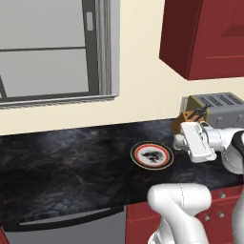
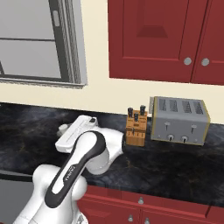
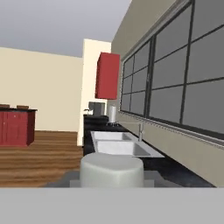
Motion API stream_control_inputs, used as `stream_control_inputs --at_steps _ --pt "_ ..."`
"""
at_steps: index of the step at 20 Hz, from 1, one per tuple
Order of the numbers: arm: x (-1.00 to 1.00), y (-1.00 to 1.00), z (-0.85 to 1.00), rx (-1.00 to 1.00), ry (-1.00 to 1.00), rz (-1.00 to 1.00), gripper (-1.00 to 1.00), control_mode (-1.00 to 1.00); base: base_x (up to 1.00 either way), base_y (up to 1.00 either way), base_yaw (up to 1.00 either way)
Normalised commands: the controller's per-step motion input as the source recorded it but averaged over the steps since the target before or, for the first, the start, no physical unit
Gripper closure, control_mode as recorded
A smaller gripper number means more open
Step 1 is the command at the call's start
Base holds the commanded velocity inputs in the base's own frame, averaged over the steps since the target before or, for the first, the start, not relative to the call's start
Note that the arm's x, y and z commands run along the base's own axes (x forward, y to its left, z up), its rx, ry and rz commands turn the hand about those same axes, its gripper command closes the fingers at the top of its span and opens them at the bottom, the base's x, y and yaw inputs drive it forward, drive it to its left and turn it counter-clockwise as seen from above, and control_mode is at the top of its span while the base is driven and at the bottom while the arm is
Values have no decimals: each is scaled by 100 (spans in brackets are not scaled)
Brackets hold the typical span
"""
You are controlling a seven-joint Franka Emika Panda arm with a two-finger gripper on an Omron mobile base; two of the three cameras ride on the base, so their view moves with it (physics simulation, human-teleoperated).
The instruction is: Pick up the marshmallow and place it in the cup of hot chocolate on the dining counter.
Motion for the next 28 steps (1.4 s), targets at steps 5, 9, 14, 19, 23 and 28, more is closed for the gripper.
stream_control_inputs --at_steps 5,9,14,19,23,28 --pt "-45 4 47 1 -14 6 100 -100 0 0 0" --pt "-18 1 10 0 -3 0 100 100 -58 7 0" --pt "0 0 0 0 0 0 100 100 -89 21 2" --pt "0 0 0 0 0 0 100 100 -48 99 43" --pt "0 0 0 0 0 0 100 100 0 49 93" --pt "0 0 0 0 0 0 100 100 0 11 100"
